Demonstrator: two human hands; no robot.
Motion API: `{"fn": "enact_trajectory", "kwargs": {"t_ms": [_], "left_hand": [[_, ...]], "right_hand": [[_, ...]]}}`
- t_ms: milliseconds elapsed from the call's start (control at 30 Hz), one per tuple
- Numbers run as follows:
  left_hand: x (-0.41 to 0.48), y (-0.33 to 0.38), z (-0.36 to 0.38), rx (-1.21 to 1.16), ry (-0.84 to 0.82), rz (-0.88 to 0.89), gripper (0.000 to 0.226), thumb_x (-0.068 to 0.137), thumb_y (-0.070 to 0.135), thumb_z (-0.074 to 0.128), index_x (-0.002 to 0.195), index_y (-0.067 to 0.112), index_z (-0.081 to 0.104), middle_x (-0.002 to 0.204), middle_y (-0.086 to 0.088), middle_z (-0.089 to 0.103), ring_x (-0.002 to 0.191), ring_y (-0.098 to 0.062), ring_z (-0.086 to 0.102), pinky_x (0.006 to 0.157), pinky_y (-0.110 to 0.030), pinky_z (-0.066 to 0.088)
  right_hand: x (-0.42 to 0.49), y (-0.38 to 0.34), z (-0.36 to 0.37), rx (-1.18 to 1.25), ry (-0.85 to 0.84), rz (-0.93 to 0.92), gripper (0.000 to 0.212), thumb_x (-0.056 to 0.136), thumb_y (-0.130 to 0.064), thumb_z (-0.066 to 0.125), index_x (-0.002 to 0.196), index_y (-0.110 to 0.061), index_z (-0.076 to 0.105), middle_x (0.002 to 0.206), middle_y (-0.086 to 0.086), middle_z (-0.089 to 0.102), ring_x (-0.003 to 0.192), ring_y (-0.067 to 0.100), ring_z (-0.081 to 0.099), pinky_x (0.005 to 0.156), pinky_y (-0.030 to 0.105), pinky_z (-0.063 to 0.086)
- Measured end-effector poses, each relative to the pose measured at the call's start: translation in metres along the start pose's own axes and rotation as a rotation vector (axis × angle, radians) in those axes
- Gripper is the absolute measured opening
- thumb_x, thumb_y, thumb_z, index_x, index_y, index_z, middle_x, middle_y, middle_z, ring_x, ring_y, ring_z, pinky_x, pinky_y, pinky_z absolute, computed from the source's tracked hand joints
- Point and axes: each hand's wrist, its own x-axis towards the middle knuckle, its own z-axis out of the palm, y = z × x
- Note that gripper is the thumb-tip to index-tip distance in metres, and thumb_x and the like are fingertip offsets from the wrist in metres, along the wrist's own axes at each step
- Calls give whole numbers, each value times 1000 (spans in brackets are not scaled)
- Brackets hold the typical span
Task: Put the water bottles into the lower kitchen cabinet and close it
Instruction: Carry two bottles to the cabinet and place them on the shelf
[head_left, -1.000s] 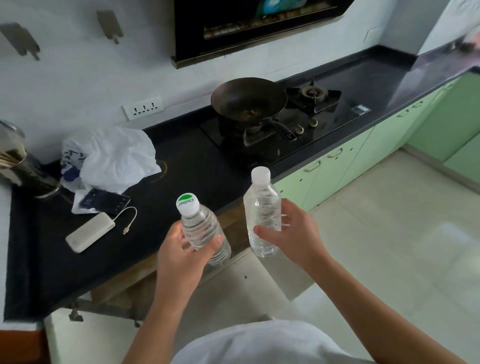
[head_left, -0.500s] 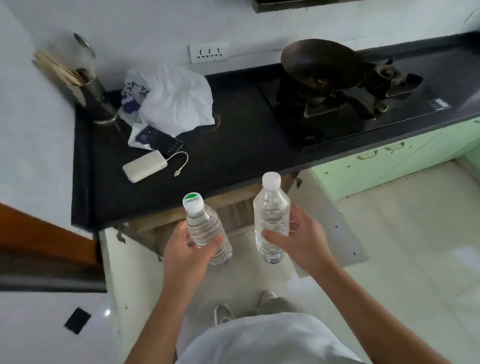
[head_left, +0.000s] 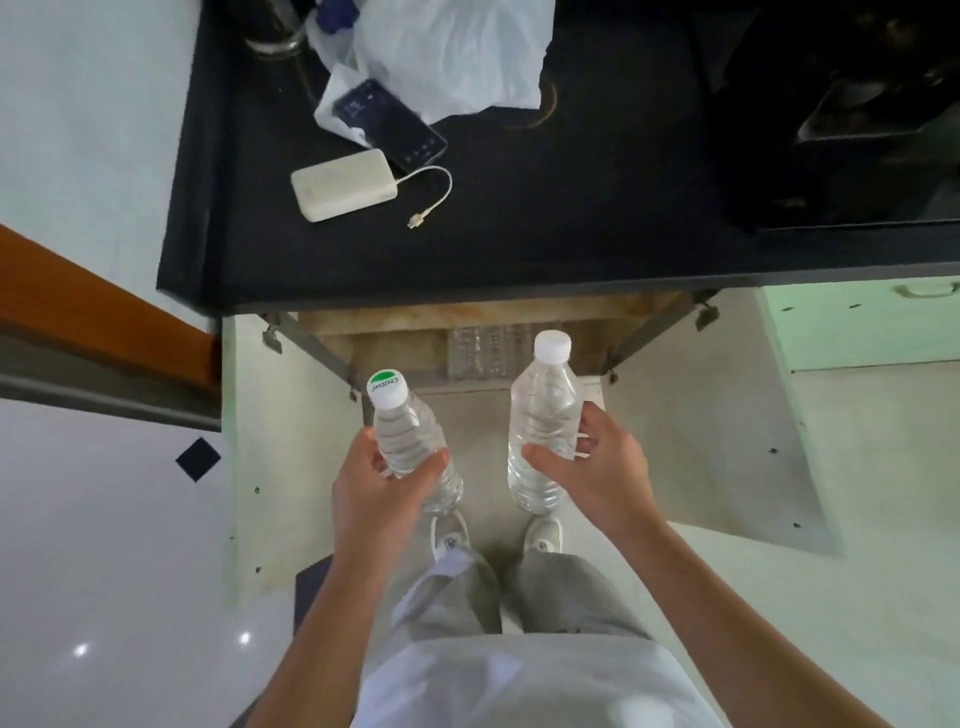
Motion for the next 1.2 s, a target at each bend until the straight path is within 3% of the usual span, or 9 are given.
{"fn": "enact_trajectory", "kwargs": {"t_ms": [200,367,500,633,800,967,1100,1200], "left_hand": [[61,-81,85,-50,-33,-60,38,70,34,88,100,29,65,88,13,75,81,-2,70,71,-27,51],[136,-154,154,-23,-50,-3,41,70,27,90,103,24,66,86,16,73,79,0,70,64,-10,48],[213,-212,201,-21,-85,18,47,70,21,91,111,21,66,94,12,75,88,-8,73,71,-21,54],[279,-249,236,36,-82,117,56,72,25,90,122,23,63,106,11,72,94,1,68,67,-3,46],[330,-267,272,-51,-19,279,53,74,22,89,120,28,64,103,24,67,86,22,61,68,2,44],[362,-256,290,-113,-50,420,54,71,22,91,114,35,62,105,19,72,96,7,68,79,-10,52],[369,-259,291,-136,-106,378,50,71,16,91,107,35,64,99,15,76,92,-1,72,81,-21,56],[373,-267,293,-141,-169,326,50,72,8,90,110,29,66,97,14,77,91,-4,74,78,-20,55]], "right_hand": [[71,88,45,-4,-4,36,46,66,-48,85,107,-36,66,90,-25,73,82,-5,69,78,29,58],[152,163,95,83,28,46,46,69,-45,87,109,-38,66,94,-26,74,86,-2,70,86,33,59],[225,213,142,113,39,-3,43,73,-44,86,108,-42,62,91,-30,68,86,0,69,88,32,58],[288,261,184,209,77,-67,44,72,-37,88,110,-39,66,94,-24,73,89,0,71,90,36,59],[351,293,209,252,143,-229,56,65,-47,84,117,-33,69,101,-18,76,93,3,73,87,41,61],[385,291,203,282,158,-374,50,72,-31,89,117,-33,68,103,-16,76,96,4,73,87,39,61],[391,294,196,209,180,-322,48,68,-39,89,112,-36,68,99,-17,76,92,3,73,85,43,62],[390,299,196,131,165,-274,42,70,-39,89,106,-39,69,95,-19,76,86,0,72,83,41,62]]}}
